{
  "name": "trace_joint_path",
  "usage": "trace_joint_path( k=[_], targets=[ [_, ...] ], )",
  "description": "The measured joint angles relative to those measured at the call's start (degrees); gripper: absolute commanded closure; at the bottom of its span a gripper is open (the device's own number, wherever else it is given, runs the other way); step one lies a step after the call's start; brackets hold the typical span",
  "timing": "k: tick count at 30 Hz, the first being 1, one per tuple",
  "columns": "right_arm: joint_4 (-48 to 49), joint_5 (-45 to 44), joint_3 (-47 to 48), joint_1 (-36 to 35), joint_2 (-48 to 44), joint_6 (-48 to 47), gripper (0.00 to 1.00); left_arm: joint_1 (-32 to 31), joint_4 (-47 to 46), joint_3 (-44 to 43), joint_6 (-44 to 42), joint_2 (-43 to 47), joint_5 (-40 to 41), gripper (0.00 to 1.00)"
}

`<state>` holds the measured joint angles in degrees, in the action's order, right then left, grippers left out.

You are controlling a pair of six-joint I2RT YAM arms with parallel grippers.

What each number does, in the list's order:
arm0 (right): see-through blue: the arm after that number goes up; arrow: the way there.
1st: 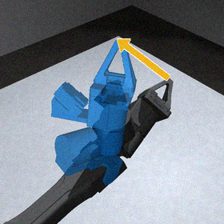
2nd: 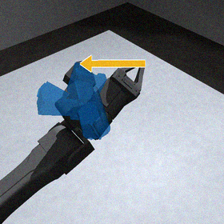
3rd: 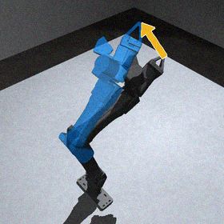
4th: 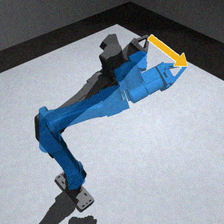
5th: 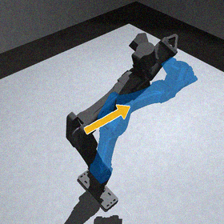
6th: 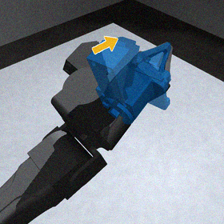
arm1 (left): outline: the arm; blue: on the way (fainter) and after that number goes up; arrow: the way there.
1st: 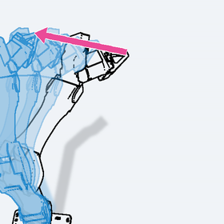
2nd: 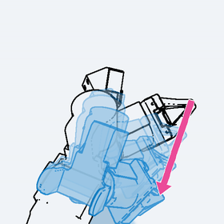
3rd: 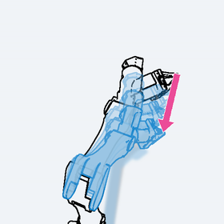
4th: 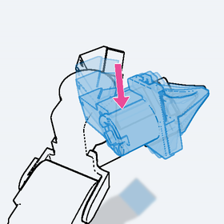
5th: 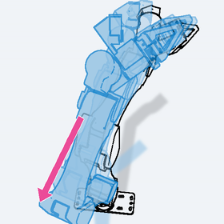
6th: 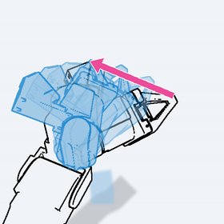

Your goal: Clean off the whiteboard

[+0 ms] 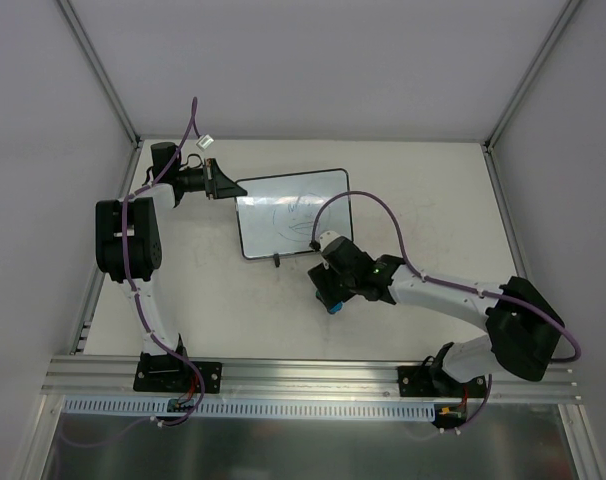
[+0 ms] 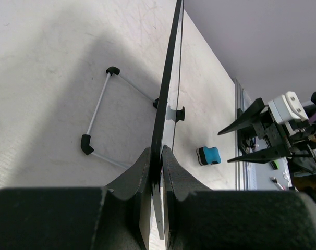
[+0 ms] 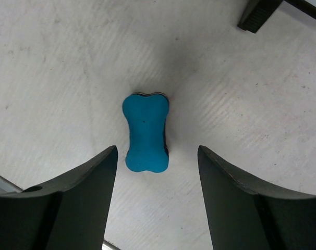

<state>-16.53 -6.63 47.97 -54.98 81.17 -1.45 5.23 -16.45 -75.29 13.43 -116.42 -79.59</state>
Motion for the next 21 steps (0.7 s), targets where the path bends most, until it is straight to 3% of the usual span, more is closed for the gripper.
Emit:
trace_joint_path(
  k=[5,21],
  targets=[
    [-1.4,2.6,0.7,3.6,1.5,0.2,0.34,0.0,0.3,0.0,0.0,0.1,0.0,1.00],
    [-1.7,6.9,1.7,1.7,6.7,-0.3,0.49,0.0,0.9,0.0,-0.5,0.3,0.1,1.00]
  ],
)
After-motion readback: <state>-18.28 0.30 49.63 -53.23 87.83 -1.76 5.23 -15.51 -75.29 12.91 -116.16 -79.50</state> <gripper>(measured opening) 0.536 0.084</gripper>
